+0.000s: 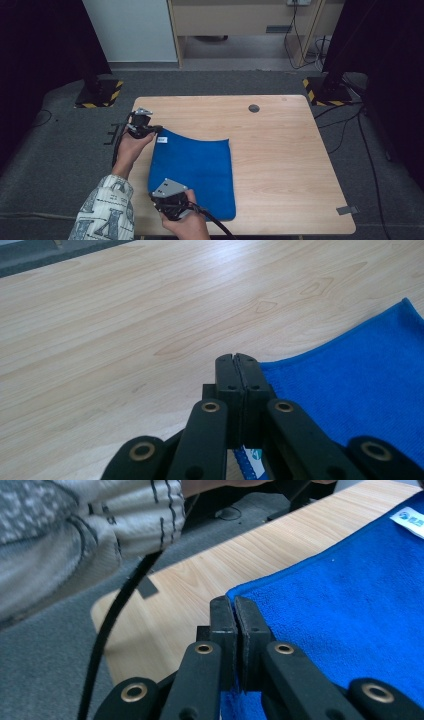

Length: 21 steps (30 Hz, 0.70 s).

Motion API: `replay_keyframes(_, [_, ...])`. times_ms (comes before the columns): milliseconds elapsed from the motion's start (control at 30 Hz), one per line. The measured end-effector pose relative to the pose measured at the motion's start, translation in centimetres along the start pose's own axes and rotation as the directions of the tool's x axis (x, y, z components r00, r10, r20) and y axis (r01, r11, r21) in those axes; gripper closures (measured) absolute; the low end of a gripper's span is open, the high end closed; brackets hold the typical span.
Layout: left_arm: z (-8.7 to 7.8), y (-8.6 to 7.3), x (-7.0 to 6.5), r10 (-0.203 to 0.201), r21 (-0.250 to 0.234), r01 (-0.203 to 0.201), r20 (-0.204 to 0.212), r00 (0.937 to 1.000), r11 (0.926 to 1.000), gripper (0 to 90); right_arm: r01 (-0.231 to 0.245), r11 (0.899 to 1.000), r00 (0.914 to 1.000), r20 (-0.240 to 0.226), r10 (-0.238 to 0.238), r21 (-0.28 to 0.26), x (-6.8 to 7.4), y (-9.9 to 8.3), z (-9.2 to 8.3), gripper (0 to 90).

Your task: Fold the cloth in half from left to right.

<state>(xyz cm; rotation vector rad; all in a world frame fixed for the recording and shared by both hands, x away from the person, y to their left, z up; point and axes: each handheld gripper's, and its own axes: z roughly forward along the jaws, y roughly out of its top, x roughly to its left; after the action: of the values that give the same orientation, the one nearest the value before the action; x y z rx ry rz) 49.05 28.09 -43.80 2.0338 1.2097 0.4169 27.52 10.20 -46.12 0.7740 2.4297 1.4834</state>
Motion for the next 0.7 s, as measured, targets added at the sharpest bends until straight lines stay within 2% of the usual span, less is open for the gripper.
replay_keyframes(167, [0.2,0.0,-0.4,-0.005,-0.014,0.006,0.024,0.9997,0.9999,89.5,-0.012,1.000,0.9997,-0.023,0.012,0.001,-0.1,0.1,-0.2,88.1])
replay_keyframes(200, [0.8,0.3,-1.0,-0.004,-0.013,0.004,0.033,0.9995,0.9999,89.5,-0.025,1.000,0.9995,-0.018,0.025,0.003,-0.6,-0.3,-0.7,88.1])
replay_keyframes(233, [0.8,0.3,-1.0,-0.004,-0.013,0.004,0.033,0.9995,0.9999,89.5,-0.034,0.999,0.9994,-0.013,0.034,0.002,-0.9,-0.5,-1.0,88.0])
replay_keyframes(267, [1.4,0.7,-2.0,0.012,-0.006,-0.012,0.037,0.9992,0.9999,89.5,-0.038,0.999,0.9993,-0.007,0.038,0.001,-1.2,-0.8,-1.3,88.0])
replay_keyframes(333, [1.8,0.9,-2.4,0.020,-0.003,-0.020,0.039,0.9990,0.9998,89.5,-0.039,0.999,0.9992,-0.002,0.039,0.000,-1.5,-1.0,-1.7,88.1])
replay_keyframes(400, [2.5,1.3,-3.5,0.034,0.000,-0.034,0.047,0.9983,0.9994,89.5,-0.040,0.999,0.9992,0.006,0.040,0.000,-2.0,-1.9,-3.0,88.0])
replay_keyframes(433, [2.8,1.4,-4.1,0.041,0.004,-0.041,0.049,0.9979,0.9991,89.5,-0.040,0.999,0.9992,0.006,0.040,0.000,-2.0,-1.9,-3.0,88.0])
replay_keyframes(500, [3.7,1.6,-5.2,0.058,0.015,-0.059,0.056,0.9967,0.9982,89.4,-0.041,0.999,0.9991,0.014,0.041,-0.006,-2.4,-2.5,-4.0,88.0])
replay_keyframes(533, [4.6,1.7,-6.3,0.072,0.033,-0.074,0.064,0.9953,0.9967,89.4,-0.040,0.999,0.9989,0.025,0.040,-0.005,-2.9,-3.1,-5.1,88.0])
replay_keyframes(567, [4.6,1.7,-6.3,0.072,0.033,-0.074,0.064,0.9953,0.9967,89.4,-0.040,0.999,0.9989,0.025,0.040,-0.005,-2.9,-3.1,-5.1,88.0])
replay_keyframes(600, [5.4,1.8,-7.3,0.074,0.039,-0.077,0.074,0.9945,0.9963,89.4,-0.040,0.999,0.9984,0.039,0.040,0.001,-3.5,-3.7,-5.8,88.0])
replay_keyframes(633, [5.7,1.9,-7.8,0.074,0.041,-0.078,0.077,0.9942,0.9961,89.4,-0.033,0.999,0.9983,0.049,0.032,0.010,-3.7,-4.0,-6.2,87.9])
replay_keyframes(700, [6.0,2.0,-8.2,0.077,0.045,-0.081,0.080,0.9938,0.9957,89.3,-0.035,0.999,0.9979,0.056,0.034,0.017,-4.0,-4.2,-6.5,87.9])
